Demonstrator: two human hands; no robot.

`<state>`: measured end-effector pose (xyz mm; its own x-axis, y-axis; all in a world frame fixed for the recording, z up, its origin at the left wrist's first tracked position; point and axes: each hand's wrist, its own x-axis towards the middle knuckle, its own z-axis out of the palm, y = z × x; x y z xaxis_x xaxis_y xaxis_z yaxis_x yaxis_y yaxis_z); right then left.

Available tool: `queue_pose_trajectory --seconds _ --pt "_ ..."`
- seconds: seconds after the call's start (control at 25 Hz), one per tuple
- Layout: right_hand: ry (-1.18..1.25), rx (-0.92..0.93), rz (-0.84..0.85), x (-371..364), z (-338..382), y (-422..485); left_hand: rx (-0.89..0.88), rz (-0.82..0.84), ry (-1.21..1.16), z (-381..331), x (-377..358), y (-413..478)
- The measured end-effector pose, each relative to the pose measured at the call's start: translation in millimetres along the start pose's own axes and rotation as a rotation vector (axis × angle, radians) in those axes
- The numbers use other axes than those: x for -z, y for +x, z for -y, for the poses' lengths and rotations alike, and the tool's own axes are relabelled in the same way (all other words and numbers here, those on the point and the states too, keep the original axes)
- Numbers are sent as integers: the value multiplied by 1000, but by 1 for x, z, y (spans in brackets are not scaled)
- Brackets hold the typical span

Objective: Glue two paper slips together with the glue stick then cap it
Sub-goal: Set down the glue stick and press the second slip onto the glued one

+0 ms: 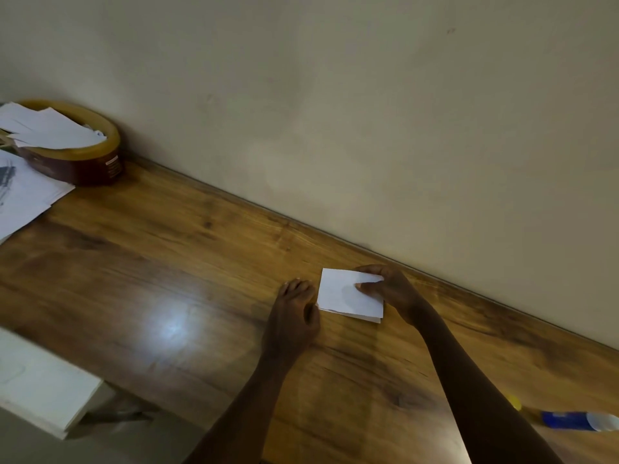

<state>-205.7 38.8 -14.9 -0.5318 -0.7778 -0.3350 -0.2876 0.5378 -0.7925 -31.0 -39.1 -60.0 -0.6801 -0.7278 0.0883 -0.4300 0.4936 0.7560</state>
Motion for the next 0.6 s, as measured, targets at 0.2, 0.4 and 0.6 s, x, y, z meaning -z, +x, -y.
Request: queue_pose_trajectory --seconds 0.2,0.4,0.6 --pt "-124 16 -85 -9 -5 0 -92 25 64 2 0 1" --pt "-363 65 -183 -20 -2 1 -115 38 104 2 -1 1" --pt "-621 -45 -553 -43 -8 -18 -107 46 132 1 -1 2"
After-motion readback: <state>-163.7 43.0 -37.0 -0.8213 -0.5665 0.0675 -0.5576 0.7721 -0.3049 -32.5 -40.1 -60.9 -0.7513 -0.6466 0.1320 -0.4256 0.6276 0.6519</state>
